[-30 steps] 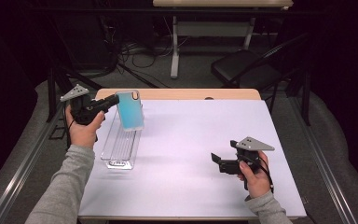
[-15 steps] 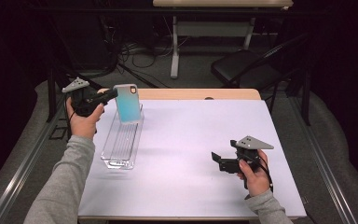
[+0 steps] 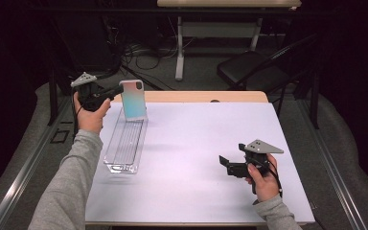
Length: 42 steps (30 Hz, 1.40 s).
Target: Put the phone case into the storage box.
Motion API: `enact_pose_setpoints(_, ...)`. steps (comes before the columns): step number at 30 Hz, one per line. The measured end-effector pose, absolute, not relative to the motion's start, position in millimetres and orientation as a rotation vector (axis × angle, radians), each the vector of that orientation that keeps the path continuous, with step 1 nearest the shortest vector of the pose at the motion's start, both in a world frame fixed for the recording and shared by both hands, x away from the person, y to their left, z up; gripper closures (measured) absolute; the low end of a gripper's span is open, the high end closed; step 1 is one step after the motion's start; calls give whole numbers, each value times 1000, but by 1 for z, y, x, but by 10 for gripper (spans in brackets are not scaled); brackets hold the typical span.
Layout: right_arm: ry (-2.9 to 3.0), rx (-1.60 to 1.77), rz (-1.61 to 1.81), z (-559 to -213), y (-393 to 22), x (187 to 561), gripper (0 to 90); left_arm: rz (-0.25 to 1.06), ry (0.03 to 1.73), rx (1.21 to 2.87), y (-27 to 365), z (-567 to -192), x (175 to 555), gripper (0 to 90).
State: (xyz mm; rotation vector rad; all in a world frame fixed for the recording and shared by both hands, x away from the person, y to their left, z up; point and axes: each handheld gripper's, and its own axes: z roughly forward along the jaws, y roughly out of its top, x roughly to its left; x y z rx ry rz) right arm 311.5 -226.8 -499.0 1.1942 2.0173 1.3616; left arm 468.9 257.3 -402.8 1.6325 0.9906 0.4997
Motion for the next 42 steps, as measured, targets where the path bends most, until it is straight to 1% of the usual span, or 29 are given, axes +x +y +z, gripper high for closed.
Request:
enact_pose_setpoints(17, 2019, 1192, 1342, -500, -225, 311, 96, 494, 1053, 1638, 266, -420, 490, 840)
enact_pose_setpoints(29, 2024, 1196, 1334, -501, -224, 310, 97, 531, 1066, 1647, 271, -432, 503, 839)
enact_pose_setpoints(42, 2013, 1202, 1326, -502, -225, 309, 96, 544, 1088, 1658, 273, -448, 514, 839)
